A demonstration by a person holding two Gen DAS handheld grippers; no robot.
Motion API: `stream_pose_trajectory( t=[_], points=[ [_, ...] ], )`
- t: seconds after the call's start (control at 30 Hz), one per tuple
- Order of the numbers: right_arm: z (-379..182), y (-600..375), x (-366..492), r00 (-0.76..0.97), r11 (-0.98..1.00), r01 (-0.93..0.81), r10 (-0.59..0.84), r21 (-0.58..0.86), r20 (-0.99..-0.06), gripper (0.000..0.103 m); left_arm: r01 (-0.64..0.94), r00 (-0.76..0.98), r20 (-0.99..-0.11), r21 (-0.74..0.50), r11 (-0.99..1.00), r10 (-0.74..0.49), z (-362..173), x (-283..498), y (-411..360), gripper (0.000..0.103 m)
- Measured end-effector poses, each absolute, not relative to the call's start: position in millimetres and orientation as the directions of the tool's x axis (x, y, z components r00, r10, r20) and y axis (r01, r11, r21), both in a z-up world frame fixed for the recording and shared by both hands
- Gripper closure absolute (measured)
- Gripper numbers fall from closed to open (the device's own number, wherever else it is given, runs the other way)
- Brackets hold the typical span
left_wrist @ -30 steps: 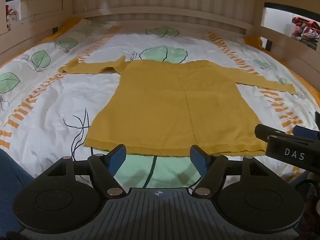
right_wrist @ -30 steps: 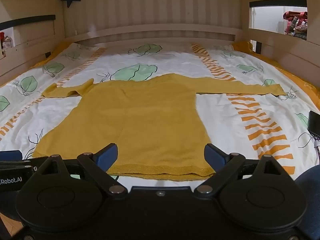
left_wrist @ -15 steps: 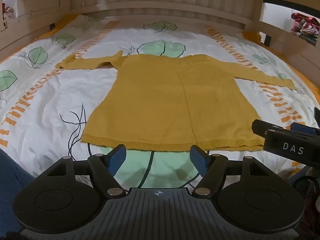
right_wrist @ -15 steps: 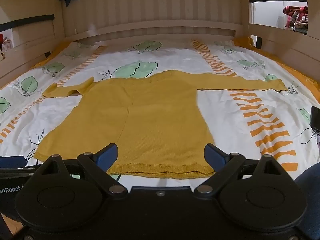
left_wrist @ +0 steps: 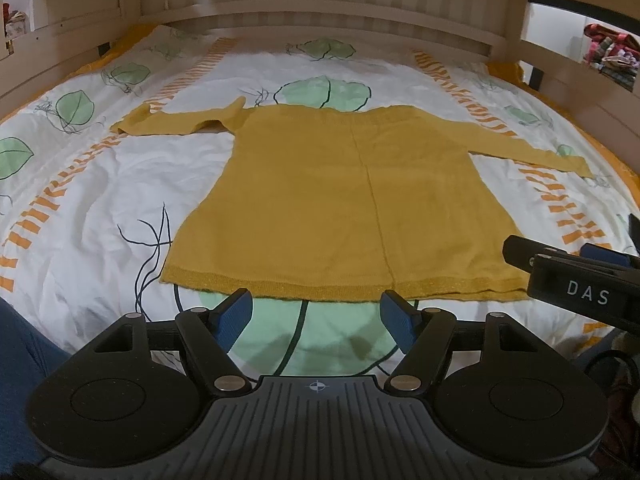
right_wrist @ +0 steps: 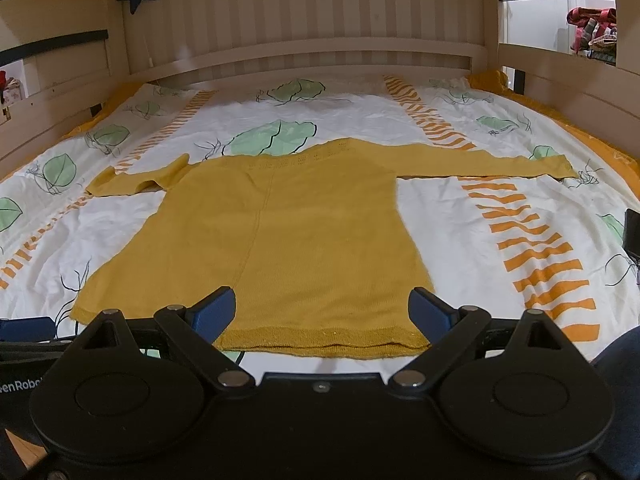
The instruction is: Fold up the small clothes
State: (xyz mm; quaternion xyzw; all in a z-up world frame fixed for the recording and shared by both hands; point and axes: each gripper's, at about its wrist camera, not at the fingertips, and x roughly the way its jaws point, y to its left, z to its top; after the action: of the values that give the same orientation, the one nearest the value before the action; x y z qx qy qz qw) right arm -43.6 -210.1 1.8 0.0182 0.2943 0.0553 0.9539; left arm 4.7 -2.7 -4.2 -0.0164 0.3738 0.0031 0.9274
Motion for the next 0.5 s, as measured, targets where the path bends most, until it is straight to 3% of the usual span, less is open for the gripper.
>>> stream_pose_trajectory(
  t=[0.5],
  points=[
    [-1.8, -204.5, -37.9, 0.809, 0.992, -0.104, 0.126, 0.072, -0.574, 0.009, -0.021, 0.708, -0.706, -0.031, 0.999, -0.007, -8.1, 12.0, 0.1, 0.034]
  ],
)
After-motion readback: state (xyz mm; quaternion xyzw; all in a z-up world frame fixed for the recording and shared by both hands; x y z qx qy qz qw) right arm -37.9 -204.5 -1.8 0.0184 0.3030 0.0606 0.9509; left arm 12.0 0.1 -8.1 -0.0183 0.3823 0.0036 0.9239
